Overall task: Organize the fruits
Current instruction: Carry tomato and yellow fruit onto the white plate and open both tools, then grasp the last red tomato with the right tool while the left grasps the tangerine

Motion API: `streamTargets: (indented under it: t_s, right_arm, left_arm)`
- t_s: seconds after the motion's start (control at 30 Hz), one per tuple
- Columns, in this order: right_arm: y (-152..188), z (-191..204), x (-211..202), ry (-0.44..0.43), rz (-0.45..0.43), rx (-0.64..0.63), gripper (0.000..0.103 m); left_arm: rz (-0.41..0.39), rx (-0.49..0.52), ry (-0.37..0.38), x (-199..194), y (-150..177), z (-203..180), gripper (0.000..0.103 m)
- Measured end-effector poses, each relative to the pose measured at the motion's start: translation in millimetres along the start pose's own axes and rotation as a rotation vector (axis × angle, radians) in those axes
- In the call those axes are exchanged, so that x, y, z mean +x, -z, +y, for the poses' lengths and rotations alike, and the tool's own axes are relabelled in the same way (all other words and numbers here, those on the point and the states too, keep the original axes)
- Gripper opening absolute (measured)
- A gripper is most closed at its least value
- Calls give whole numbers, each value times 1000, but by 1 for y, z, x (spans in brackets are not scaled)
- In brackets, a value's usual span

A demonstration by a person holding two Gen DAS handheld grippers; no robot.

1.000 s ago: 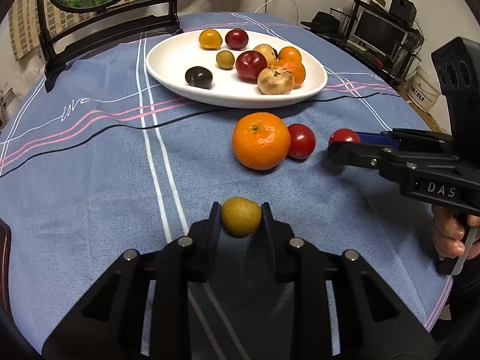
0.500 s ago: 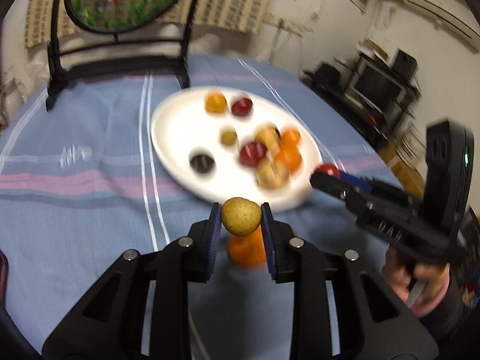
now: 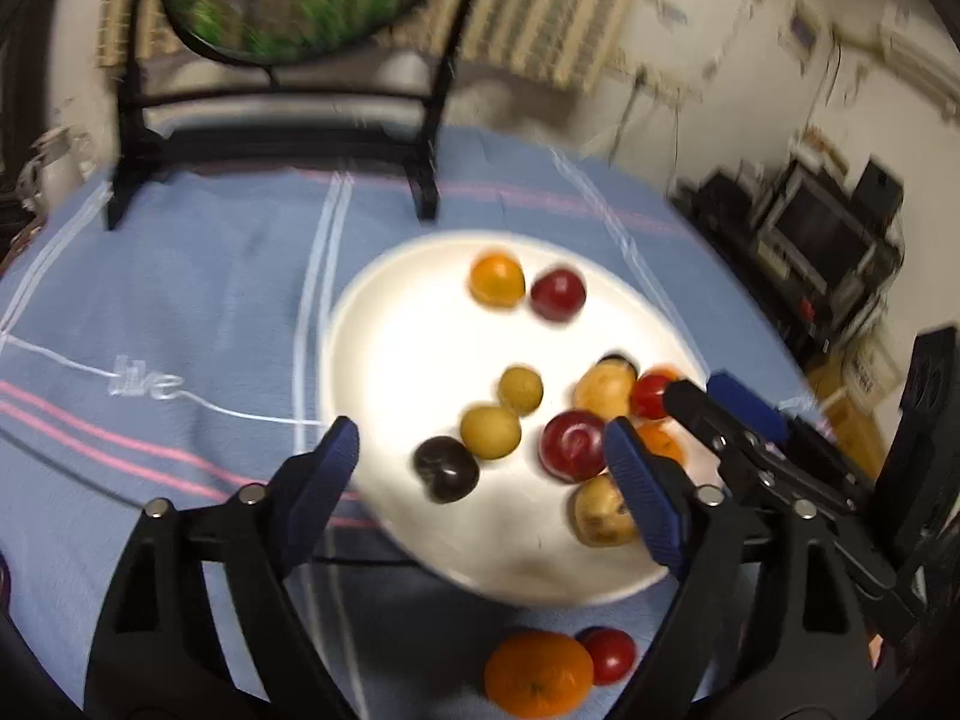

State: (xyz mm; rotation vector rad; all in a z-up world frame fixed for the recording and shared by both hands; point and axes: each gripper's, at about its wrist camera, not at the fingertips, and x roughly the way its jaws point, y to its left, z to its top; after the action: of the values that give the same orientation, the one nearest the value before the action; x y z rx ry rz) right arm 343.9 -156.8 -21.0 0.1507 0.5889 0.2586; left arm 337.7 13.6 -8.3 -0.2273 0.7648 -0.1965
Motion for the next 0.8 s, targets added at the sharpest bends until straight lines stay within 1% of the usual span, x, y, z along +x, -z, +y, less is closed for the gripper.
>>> streamTargets:
  t_s: [0.07,0.1,0.13,0.17,0.23,0.27,0.3,0.43,0.53,0.6,0.73,0.8]
  right_arm:
    - [-1,6,-15,-57,16,-21,54]
    - [1,9,-22,-84,27,-28,54]
    - [4,11,-27,-106,42,-37,54]
    - [9,16,-33,-126,67,-57,54]
    - [23,25,-42,-153,95,-103,54]
    - [32,29,-46,-144,107,-133,54]
    - [41,34,-50,-132,124,-170,54]
    - [61,43,-56,-116,168,-242,54]
    - [74,49,-52,-105,217,-280,54]
    - [80,53,-45,-110,254,-304,54]
    - [89,61,-39,-104,289,-337,54]
    - [91,62,-35,-103,301,-347,49]
  left_arm:
    - [-28,13,6,-21,2,0,90]
    - [-56,15,10,-35,7,0,95]
    - [-79,23,8,-45,12,1,96]
    - [-92,31,-5,-50,18,2,98]
    - [-102,54,-72,-59,37,7,98]
    - [-93,60,-100,-61,45,10,98]
    - [-81,61,-110,-62,51,13,98]
    - [-38,28,-105,-66,74,28,98]
    - [-15,47,-141,-62,85,30,98]
    - [-6,64,-143,-60,88,28,98]
    - [-17,105,-162,-62,91,21,98]
    - [-12,111,-163,-61,92,20,98]
